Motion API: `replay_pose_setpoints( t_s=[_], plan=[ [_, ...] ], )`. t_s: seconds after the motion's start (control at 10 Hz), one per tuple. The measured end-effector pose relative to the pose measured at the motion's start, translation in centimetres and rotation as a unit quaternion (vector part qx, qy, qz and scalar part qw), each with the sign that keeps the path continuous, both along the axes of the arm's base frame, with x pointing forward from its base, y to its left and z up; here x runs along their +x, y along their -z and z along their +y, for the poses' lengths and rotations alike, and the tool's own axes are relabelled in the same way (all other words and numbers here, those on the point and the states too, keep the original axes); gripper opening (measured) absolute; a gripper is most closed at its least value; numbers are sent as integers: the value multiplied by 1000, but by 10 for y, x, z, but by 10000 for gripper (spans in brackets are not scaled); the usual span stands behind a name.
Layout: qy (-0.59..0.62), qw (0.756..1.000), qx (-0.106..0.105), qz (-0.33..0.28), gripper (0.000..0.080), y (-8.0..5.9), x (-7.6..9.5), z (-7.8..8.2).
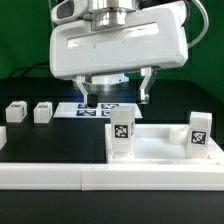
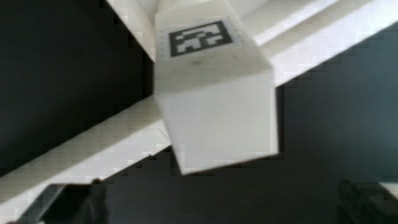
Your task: Assemble square table
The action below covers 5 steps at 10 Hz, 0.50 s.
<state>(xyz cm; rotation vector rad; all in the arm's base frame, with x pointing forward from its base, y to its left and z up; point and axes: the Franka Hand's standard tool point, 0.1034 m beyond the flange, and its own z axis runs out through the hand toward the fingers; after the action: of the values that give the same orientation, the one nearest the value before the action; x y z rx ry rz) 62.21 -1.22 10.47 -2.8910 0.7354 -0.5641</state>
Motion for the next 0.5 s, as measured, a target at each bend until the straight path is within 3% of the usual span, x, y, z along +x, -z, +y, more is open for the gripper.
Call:
replay_pose_setpoints(
  t_s=[0.1, 0.2, 0.3, 0.4, 0.5],
  plan=[
    [-4, 1000, -2, 4, 649, 5, -1, -2],
    [9, 1000, 4, 10, 649, 12, -3, 7],
    [28, 999, 6, 24, 649, 20, -7, 35],
    [5, 1000, -16, 19, 649, 16, -5, 24],
    [10, 1000, -16, 20, 649, 17, -6, 21]
  ],
)
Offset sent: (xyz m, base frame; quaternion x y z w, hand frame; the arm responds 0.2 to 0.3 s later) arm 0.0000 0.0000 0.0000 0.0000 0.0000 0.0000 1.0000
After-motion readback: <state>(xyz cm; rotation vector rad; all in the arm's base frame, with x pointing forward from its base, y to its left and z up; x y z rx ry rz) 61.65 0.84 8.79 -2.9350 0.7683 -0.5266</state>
